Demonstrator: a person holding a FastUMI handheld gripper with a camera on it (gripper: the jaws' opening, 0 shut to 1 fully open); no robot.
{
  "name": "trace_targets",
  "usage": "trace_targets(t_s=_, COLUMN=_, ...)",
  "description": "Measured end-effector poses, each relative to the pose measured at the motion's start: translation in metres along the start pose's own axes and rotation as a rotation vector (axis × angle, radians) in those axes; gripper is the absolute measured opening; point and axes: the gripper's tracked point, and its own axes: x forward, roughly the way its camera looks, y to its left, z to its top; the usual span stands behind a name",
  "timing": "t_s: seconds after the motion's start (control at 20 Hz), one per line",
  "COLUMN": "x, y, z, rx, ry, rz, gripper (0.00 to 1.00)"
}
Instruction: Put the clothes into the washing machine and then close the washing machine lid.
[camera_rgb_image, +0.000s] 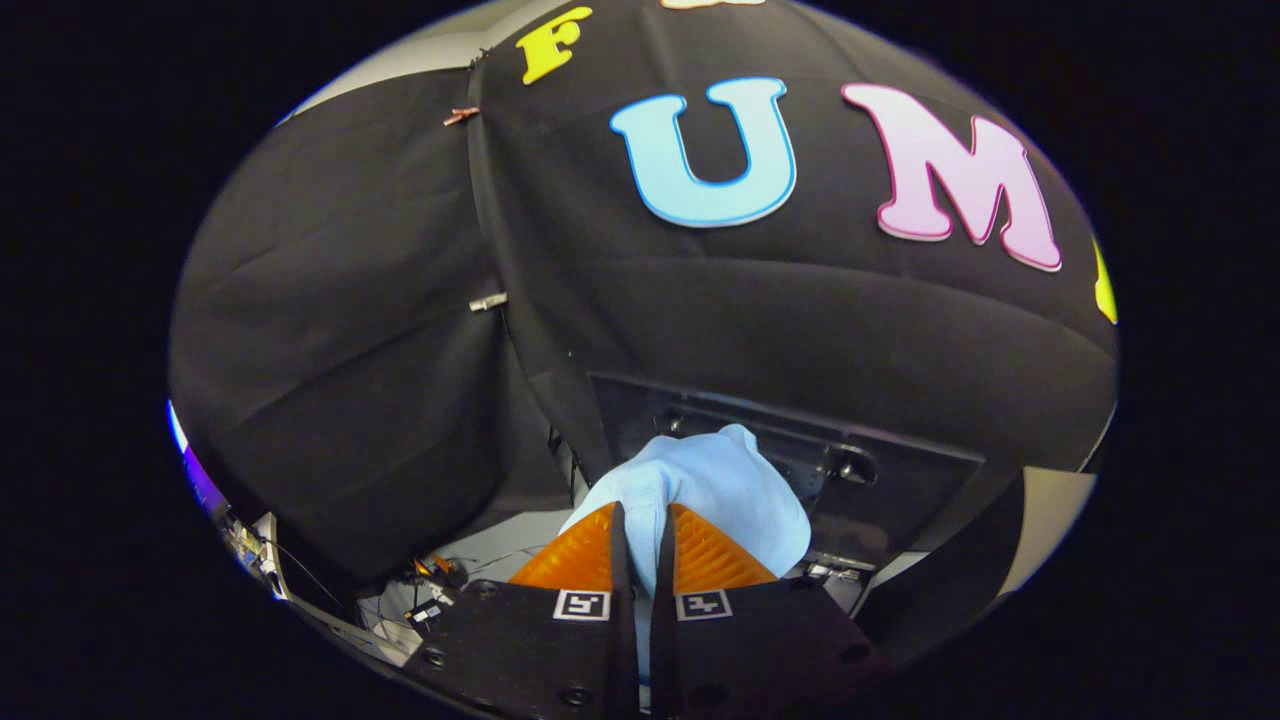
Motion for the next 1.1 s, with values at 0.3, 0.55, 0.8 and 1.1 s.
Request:
trace_targets(t_s=0.3, x=0.042, y=-0.033, z=-0.055, rx=0.04, ry=0.195, rz=-0.044, gripper=0.09)
trace_targets(t_s=0.55, x=0.047, y=-0.038, z=-0.077, rx=-0.013, ry=0.266, rz=-0.066, gripper=0.13)
trace_targets(t_s=0.8, x=0.045, y=-0.017, z=-0.051, rx=0.015, ry=0.194, rz=0.021, gripper=0.63)
trace_targets(t_s=1.1, x=0.028, y=0.013, z=-0.014, rx=-0.01, ry=0.017, rz=0.139, gripper=1.0)
